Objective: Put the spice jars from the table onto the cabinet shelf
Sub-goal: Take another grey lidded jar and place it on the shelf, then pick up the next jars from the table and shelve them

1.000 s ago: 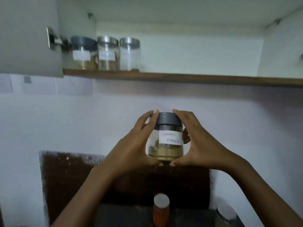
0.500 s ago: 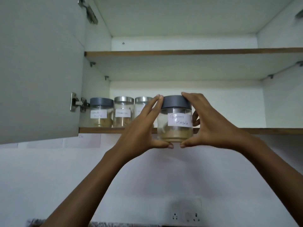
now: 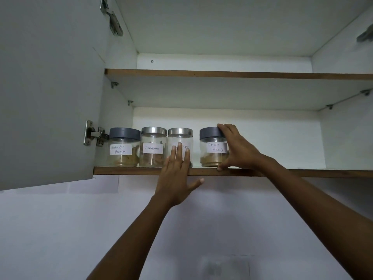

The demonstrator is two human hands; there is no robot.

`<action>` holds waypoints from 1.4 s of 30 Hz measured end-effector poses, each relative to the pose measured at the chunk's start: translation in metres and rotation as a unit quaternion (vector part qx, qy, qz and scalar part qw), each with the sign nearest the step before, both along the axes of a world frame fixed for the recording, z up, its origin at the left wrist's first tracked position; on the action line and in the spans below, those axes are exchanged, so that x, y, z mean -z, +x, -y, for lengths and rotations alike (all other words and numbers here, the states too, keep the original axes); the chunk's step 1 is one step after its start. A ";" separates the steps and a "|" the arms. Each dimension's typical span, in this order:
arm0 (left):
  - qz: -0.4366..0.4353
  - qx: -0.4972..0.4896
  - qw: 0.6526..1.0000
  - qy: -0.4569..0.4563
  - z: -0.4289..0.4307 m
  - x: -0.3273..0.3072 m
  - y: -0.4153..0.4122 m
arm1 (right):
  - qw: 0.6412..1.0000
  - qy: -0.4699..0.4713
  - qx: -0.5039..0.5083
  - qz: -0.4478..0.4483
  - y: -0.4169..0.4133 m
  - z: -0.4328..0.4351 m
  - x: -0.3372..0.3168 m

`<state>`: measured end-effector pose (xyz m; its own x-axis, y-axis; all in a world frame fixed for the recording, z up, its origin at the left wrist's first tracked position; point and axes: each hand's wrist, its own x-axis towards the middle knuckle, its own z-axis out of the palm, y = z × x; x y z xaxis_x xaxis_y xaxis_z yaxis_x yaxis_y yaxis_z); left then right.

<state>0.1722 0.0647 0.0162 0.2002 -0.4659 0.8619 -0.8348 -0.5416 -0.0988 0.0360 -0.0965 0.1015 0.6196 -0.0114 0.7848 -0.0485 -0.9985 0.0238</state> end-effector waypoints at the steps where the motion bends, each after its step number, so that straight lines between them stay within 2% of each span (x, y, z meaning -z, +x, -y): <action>1: 0.013 -0.010 1.000 0.004 0.000 0.002 0.001 | 1.000 0.015 -0.012 -0.008 0.002 0.003 0.000; 7: 0.021 -0.034 0.999 -0.022 0.008 0.005 0.003 | 0.993 0.089 -0.081 -0.017 0.012 0.010 0.002; 17: 0.030 -0.037 0.999 -0.019 0.009 0.006 0.005 | 0.997 0.070 -0.028 0.002 0.035 -0.012 0.010; 20: 0.022 -0.043 0.999 -0.007 0.008 0.005 0.004 | 0.994 0.100 -0.031 -0.005 0.030 -0.013 0.019; 23: 0.005 -0.033 0.999 0.006 0.004 0.001 0.000 | 0.989 0.136 -0.049 0.027 0.012 -0.015 0.039; 26: 0.012 0.019 1.000 -0.001 0.002 0.013 -0.017 | 0.992 0.106 -0.056 0.040 -0.018 -0.018 0.065; 32: 0.009 0.169 0.985 -0.013 0.033 0.081 -0.090 | 0.995 0.084 -0.058 0.008 -0.094 -0.013 0.131; 37: -0.051 0.262 0.963 -0.022 0.073 0.149 -0.163 | 0.987 0.153 -0.037 -0.021 -0.155 0.013 0.194; 42: -0.105 0.310 0.943 0.058 0.114 0.224 -0.225 | 0.965 0.246 -0.036 -0.088 -0.220 0.051 0.254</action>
